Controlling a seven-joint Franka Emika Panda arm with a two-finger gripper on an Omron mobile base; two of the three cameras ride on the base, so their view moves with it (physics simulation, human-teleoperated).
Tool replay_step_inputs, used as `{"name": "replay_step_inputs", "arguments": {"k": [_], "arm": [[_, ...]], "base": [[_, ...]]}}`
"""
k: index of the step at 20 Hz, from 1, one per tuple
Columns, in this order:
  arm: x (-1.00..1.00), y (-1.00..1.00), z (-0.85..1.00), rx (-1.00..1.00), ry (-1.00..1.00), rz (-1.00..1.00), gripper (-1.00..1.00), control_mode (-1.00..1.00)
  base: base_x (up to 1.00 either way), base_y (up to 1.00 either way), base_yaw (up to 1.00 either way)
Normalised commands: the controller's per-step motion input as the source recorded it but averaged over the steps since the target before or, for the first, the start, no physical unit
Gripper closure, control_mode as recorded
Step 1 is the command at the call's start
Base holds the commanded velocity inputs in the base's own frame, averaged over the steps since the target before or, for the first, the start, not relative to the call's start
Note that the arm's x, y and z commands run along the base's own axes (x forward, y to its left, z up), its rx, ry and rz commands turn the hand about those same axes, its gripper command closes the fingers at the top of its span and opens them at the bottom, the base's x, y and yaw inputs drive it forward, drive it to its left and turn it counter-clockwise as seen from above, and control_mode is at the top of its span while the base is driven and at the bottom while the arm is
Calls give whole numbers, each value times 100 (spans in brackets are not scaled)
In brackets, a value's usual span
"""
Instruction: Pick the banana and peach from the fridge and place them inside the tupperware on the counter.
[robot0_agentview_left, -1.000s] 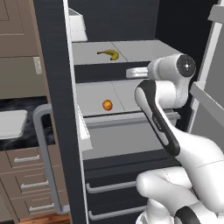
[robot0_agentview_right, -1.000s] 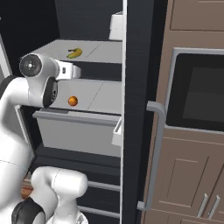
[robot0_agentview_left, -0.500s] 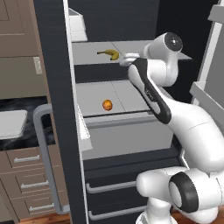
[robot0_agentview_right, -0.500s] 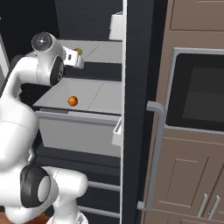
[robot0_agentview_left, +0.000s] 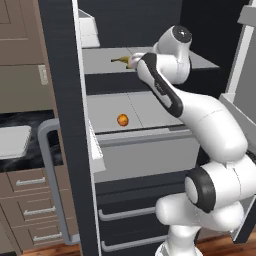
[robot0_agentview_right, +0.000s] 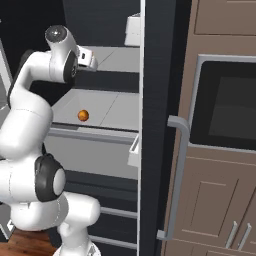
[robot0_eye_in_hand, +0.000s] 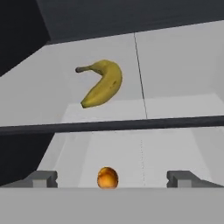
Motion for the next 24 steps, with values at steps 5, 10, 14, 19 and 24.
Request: {"name": "replay_step_inputs", "arguments": {"k": [5,10,14,19,24], "arm": [[53,15,-2,-3,6,0,-100,-100],[54,9,-16,-14,7,0,-100,-100],[51,6,-17,-14,2,0,-100,-100],[50,16,-2,-4,0,0,-100,-100],[48,19,0,0,0,0,-100,-100]], "base": [[0,0,0],[0,0,0],[0,0,0],[0,0,0],[0,0,0]]}}
